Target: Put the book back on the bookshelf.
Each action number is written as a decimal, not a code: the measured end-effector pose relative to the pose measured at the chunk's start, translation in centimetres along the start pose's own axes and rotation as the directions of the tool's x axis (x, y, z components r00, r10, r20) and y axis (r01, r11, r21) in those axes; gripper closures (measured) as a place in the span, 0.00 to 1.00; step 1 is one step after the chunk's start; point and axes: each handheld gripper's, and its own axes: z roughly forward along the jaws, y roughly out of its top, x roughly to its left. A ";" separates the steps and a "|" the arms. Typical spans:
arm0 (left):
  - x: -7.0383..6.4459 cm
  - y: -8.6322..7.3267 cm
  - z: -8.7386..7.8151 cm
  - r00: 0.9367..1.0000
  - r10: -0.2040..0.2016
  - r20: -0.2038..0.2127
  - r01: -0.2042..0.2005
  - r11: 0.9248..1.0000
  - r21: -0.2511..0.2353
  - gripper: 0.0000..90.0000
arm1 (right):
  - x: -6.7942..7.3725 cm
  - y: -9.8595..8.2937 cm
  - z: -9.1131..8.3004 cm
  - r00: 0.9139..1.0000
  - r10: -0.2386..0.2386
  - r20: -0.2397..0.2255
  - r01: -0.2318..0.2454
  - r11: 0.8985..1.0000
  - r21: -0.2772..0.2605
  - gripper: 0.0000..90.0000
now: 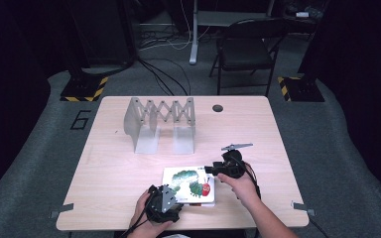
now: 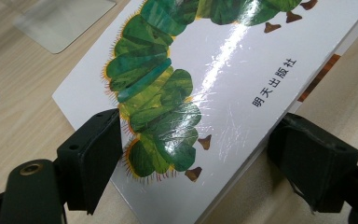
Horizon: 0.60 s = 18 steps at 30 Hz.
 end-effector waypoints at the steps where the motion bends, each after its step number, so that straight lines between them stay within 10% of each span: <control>1: 0.0 0.0 0.0 1.000 0.000 0.001 0.000 1.000 0.000 0.20 | 0.0 0.0 0.0 1.000 0.014 -0.002 -0.014 1.000 0.004 0.56; 18: 0.0 -0.2 0.1 1.000 -0.003 -0.002 0.003 1.000 -0.017 0.20 | -1.7 0.2 0.1 0.999 0.051 -0.019 -0.050 0.998 0.046 0.46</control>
